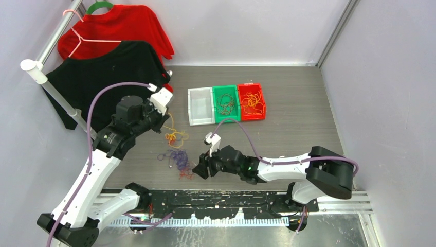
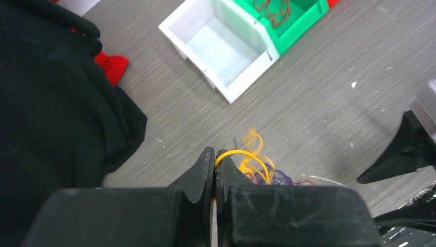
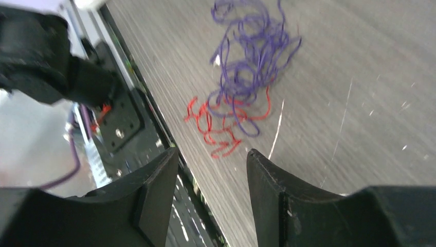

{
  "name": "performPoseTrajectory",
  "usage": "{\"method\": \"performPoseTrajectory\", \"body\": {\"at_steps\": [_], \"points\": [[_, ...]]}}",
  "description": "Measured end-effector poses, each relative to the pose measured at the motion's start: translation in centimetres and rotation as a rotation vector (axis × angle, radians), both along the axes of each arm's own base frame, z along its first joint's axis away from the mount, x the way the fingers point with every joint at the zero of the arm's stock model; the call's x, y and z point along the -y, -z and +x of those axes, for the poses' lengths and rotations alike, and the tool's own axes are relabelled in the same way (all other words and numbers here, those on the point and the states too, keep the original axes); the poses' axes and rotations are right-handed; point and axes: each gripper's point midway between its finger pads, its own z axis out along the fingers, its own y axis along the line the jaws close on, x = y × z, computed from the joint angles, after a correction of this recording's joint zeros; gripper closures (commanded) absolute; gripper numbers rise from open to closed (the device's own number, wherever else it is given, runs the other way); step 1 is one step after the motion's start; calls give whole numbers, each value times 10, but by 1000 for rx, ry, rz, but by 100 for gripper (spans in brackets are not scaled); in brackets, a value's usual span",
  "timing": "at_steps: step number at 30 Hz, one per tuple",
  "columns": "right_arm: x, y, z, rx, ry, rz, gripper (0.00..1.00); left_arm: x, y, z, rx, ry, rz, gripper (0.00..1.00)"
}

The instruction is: Untangle the cables

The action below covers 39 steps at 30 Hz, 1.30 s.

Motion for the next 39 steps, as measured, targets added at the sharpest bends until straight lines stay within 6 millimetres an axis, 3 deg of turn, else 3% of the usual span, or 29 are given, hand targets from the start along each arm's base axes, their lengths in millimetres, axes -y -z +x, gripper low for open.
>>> {"method": "performPoseTrajectory", "body": {"at_steps": [6,11,14,16,19,21,27,33,39], "points": [[2,49,-19,-44,-57,-164,48,-14,26,7,-2,-17,122,100],[-8,79,-20,-83,-70,-240,69,-17,29,9,3,-20,153,100],[-8,87,-18,-99,-56,-257,74,-18,29,10,1,-20,162,100],[-8,88,-18,-110,-44,-254,71,-18,29,11,-4,-21,166,100],[-9,87,-17,-126,-23,-242,48,-19,33,11,-17,-26,179,100],[-10,86,-16,-146,-3,-231,42,-21,34,11,-20,-31,187,100],[-17,79,-17,-186,20,-200,41,-22,35,11,-17,-25,204,100],[-37,73,-15,-221,31,-169,42,-24,38,8,-24,-16,222,100],[-51,71,-20,-233,12,-179,51,-25,38,7,-22,-7,236,100]]}}
